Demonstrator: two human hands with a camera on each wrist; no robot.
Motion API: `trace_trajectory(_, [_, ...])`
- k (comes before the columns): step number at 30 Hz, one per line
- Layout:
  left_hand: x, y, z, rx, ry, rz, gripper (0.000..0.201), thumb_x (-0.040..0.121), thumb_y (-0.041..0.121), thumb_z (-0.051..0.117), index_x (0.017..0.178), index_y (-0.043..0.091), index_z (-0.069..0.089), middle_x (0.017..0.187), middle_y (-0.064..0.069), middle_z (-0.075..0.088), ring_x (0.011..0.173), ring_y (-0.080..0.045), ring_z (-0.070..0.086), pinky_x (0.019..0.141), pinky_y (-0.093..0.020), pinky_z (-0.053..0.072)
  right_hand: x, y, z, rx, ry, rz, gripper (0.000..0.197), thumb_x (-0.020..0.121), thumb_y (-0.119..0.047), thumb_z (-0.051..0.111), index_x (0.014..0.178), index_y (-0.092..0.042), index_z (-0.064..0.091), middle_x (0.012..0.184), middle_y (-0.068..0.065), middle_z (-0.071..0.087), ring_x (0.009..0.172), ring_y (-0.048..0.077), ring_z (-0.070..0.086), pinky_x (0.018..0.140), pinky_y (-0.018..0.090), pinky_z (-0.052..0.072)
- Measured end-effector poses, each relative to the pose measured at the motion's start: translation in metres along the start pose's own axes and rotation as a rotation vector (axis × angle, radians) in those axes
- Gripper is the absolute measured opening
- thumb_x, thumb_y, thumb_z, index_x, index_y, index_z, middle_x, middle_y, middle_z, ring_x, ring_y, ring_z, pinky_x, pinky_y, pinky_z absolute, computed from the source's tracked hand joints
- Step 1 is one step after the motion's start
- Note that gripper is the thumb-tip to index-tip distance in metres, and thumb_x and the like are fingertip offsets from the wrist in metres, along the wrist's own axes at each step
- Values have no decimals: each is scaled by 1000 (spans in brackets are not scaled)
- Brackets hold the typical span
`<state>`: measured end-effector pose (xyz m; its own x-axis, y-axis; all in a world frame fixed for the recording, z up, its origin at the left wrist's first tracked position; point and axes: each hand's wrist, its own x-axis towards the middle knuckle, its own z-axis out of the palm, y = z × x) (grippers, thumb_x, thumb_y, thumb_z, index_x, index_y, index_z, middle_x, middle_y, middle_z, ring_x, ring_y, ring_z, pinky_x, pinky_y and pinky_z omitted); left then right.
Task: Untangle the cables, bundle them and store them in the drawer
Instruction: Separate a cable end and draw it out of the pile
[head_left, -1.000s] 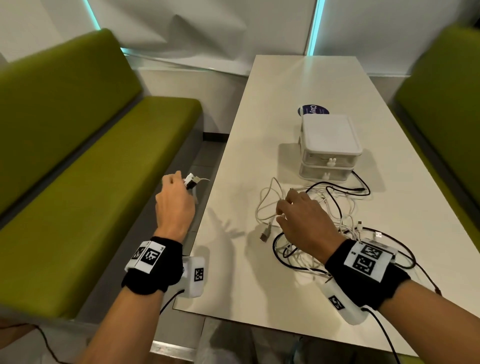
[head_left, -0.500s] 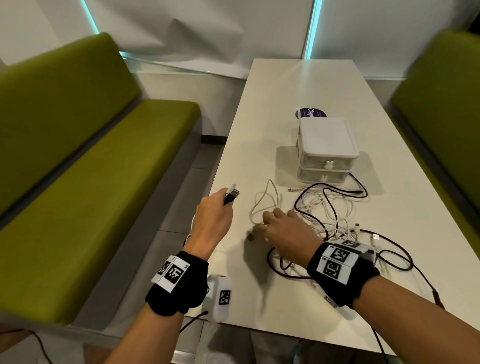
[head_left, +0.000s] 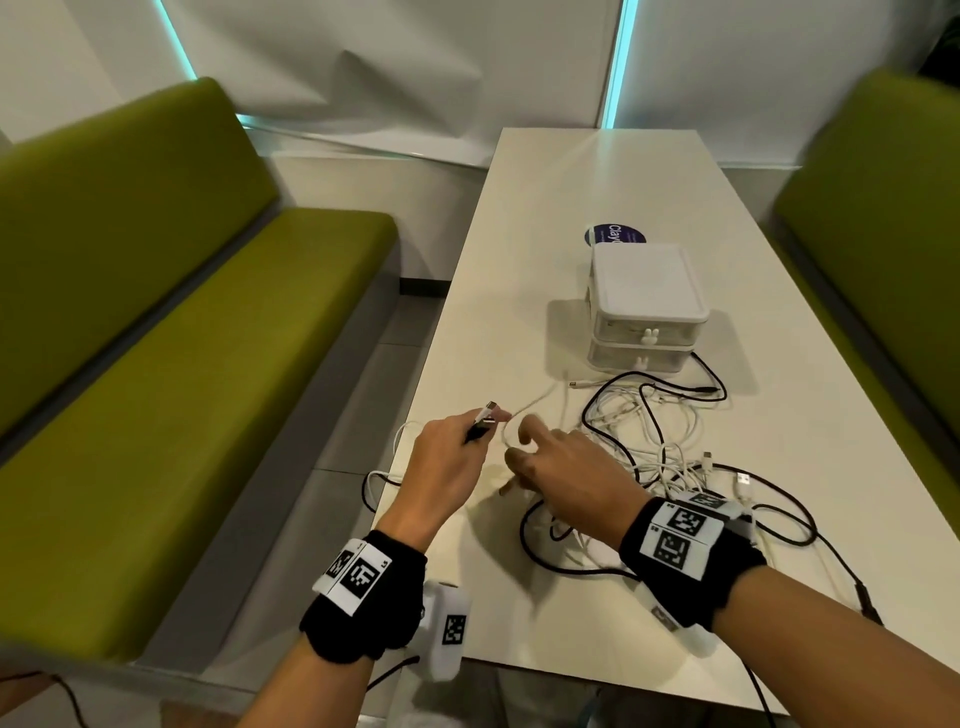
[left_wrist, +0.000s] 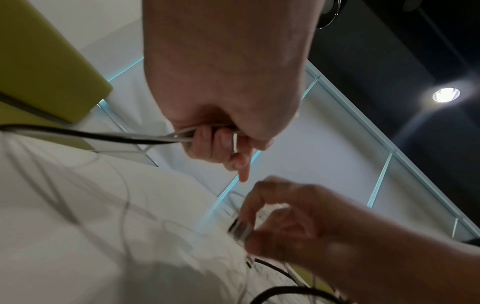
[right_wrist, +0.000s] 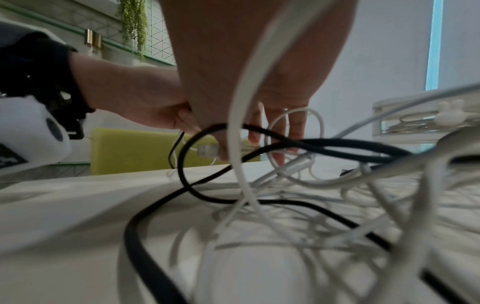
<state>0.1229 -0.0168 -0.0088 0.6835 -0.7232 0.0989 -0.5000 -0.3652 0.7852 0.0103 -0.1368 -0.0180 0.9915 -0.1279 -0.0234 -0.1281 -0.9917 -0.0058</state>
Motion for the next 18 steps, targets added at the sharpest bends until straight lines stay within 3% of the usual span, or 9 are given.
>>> trace_trajectory(3, [-1, 3, 4, -54, 49, 93, 26, 100, 20, 49, 114, 19, 71, 93, 22, 52, 92, -9, 50, 60, -5, 36, -2, 6, -5, 144, 187, 63, 16, 93, -26, 62, 102, -16, 54, 110, 8, 50, 71, 28, 59, 54, 33, 38])
trace_trajectory(5, [-3, 4, 7, -69, 55, 142, 28, 101, 24, 47, 114, 18, 71, 94, 29, 45, 84, -6, 47, 56, -8, 33, -6, 9, -11, 272, 290, 138, 13, 97, -30, 54, 103, -18, 52, 111, 4, 45, 80, 26, 57, 58, 36, 46])
trace_trajectory(8, [-4, 7, 12, -61, 53, 192, 27, 102, 23, 45, 114, 18, 68, 92, 23, 52, 71, -8, 47, 52, -10, 31, -10, 12, -19, 317, 443, 194, 11, 93, -27, 61, 99, -19, 58, 106, 4, 46, 90, 26, 52, 66, 38, 50])
trace_trajectory(10, [-4, 8, 15, -80, 40, 218, 26, 102, 19, 43, 115, 18, 66, 78, 17, 55, 58, -1, 47, 52, -11, 30, -11, 15, -22, 324, 515, 231, 9, 90, -28, 65, 96, -21, 63, 101, 2, 49, 95, 26, 48, 74, 39, 47])
trace_trajectory(12, [-6, 11, 19, -100, 32, 243, 27, 103, 23, 41, 116, 20, 65, 66, 25, 55, 58, 3, 47, 53, -12, 30, -11, 18, -24, 385, 559, 272, 7, 91, -32, 64, 94, -25, 64, 96, -3, 50, 95, 20, 43, 79, 36, 41])
trace_trajectory(15, [-6, 12, 25, -125, 34, 278, 23, 102, 24, 44, 105, 14, 65, 66, 11, 51, 59, -5, 45, 54, -12, 29, -11, 18, -28, 631, 552, 251, 3, 91, -31, 64, 90, -28, 65, 85, -12, 54, 86, 13, 47, 76, 25, 38])
trace_trajectory(18, [-2, 11, 31, -98, 37, 302, 26, 99, 28, 47, 95, 7, 61, 74, 6, 50, 62, -8, 48, 58, -15, 33, -12, 13, -32, 811, 533, 236, 5, 90, -24, 67, 86, -24, 70, 76, -15, 64, 76, 8, 57, 67, 19, 41])
